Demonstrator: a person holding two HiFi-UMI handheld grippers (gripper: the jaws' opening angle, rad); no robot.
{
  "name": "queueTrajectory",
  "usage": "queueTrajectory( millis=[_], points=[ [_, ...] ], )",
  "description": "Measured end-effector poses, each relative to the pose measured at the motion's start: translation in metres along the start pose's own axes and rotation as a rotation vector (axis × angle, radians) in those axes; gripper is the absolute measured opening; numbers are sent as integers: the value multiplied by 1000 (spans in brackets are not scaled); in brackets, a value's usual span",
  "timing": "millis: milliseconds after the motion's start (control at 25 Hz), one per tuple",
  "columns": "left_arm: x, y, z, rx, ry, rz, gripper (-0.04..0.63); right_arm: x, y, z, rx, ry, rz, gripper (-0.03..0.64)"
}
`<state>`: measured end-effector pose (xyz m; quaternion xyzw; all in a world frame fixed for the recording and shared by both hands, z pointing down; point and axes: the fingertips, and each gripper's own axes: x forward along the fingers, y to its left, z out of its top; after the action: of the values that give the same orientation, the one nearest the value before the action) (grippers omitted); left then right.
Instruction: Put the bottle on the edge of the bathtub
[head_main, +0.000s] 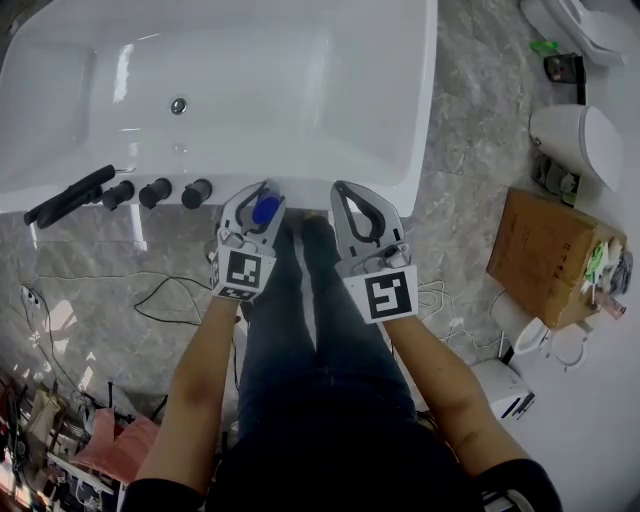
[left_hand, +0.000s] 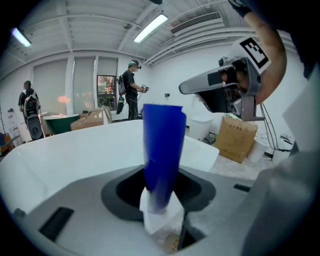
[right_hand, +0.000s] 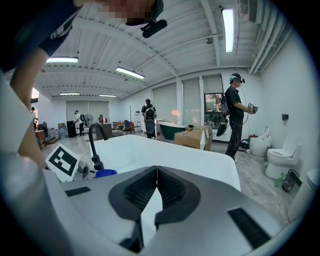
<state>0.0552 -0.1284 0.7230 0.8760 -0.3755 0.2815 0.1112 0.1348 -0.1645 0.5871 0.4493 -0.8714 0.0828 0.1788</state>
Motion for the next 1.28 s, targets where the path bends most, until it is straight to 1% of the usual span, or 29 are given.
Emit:
queueTrajectory(
  millis=[120, 240, 440, 560, 640, 800, 920, 1000, 1040, 1080, 1160, 1280],
  points=[
    [-1, -4, -1, 26, 20, -13, 158, -3, 2, 2, -3, 2, 5, 15],
    [0, -7, -1, 42, 32, -32, 179, -4, 4, 2, -7, 2, 10, 16],
    [-10, -9, 3, 2, 32, -54, 192, -8, 10, 6, -9, 2, 20, 15],
    [-21, -10, 12, 14, 24, -65, 192, -7, 13, 13, -23, -2, 34, 15],
    [-29, -10, 18, 19, 19, -61, 192, -8, 16, 19, -29, -10, 46, 15],
    [-58, -5, 31, -23, -6, -25, 192, -14, 27, 38, -45, -35, 69, 15],
    [-83, -2, 50, -13, -40, 5, 189, -19, 32, 54, -60, -52, 84, 15],
    [-98, 3, 70, -17, -74, 28, 166, -22, 32, 66, -62, -71, 85, 15],
    [-106, 6, 79, -37, -93, 47, 157, -24, 31, 72, -63, -80, 81, 15],
    [-115, 10, 87, -65, -113, 72, 125, -26, 30, 78, -65, -89, 76, 15],
    [-133, 20, 105, -120, -159, 132, 2, -31, 28, 91, -71, -106, 63, 15],
    [-155, 35, 136, -172, -228, 198, 0, -38, 21, 114, -79, -143, 35, 15]
  ],
)
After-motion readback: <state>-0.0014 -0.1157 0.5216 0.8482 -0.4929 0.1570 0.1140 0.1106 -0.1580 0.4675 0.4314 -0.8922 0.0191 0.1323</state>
